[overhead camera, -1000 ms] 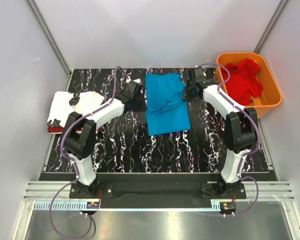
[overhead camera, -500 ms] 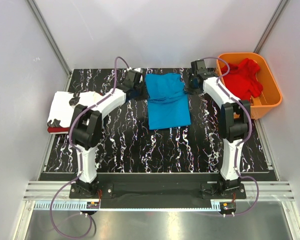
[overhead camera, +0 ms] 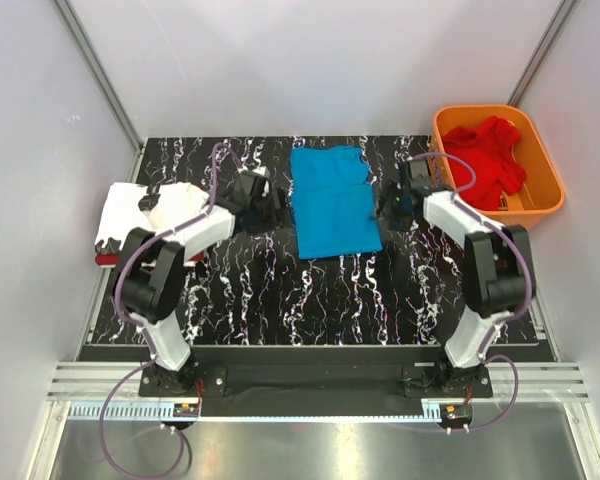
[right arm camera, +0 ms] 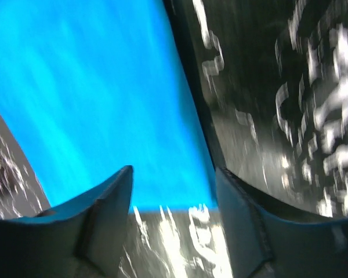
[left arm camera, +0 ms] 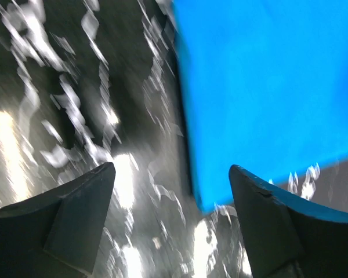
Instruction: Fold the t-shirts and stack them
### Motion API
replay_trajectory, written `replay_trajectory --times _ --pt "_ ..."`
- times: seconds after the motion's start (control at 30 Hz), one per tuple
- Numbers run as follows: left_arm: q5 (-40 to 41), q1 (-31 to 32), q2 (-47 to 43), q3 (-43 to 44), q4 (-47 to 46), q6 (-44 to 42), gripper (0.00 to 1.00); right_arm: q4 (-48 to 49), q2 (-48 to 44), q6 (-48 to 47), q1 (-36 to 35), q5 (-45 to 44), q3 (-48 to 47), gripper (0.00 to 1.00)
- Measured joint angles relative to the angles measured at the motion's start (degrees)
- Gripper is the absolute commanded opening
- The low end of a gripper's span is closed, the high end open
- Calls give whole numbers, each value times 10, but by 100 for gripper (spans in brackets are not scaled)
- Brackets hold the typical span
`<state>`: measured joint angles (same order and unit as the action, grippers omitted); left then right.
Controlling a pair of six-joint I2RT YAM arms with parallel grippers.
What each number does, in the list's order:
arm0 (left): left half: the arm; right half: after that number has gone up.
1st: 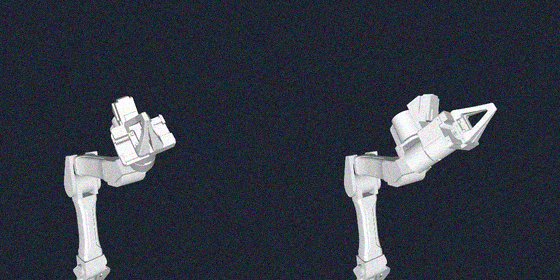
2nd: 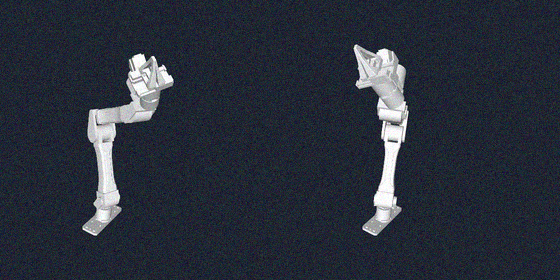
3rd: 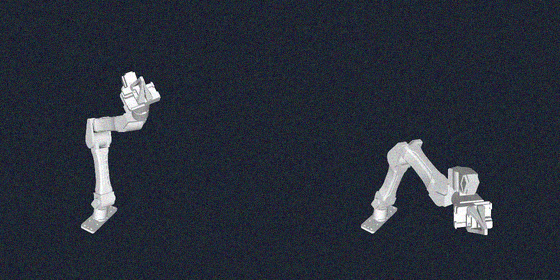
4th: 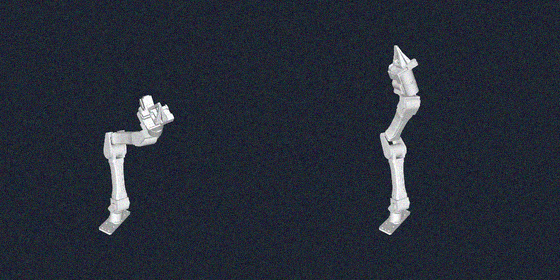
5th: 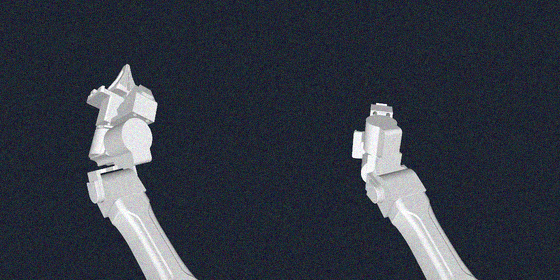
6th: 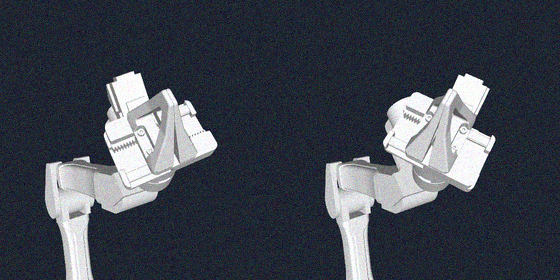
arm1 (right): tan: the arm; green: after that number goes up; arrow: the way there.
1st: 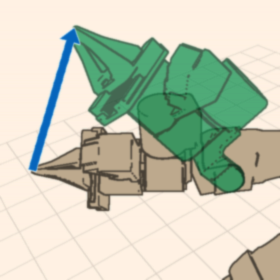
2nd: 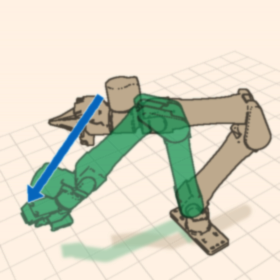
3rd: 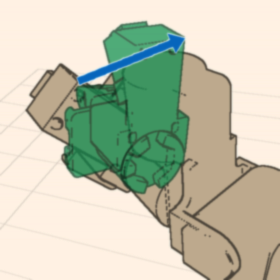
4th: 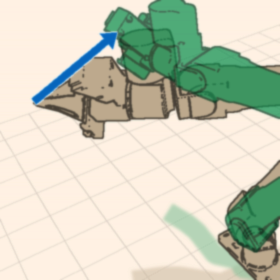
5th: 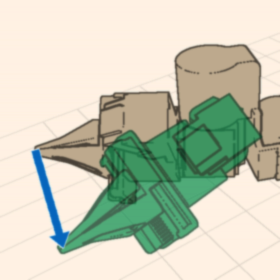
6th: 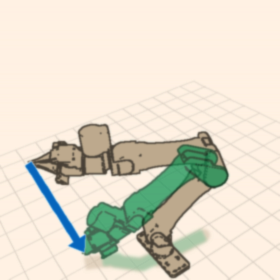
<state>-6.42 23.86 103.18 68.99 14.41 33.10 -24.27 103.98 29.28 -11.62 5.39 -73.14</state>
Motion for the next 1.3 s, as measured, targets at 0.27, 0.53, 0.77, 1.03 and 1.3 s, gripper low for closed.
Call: replay_trajectory --times 0.27,0.53,0.77,1.03,1.3 --pt "0 80 -109 -130 -54 46 64 38 -85 9 0 36 134 50" --pt "2 83 -109 -169 -80 78 56 65 -64 12 0 53 155 43" --pt "2 93 -93 -171 -101 101 51 73 -31 12 0 52 156 42" --pt "4 100 -72 -181 -113 120 46 87 -30 12 0 48 163 30" --pt "6 102 -38 -180 -139 131 40 109 -33 12 0 49 174 29"
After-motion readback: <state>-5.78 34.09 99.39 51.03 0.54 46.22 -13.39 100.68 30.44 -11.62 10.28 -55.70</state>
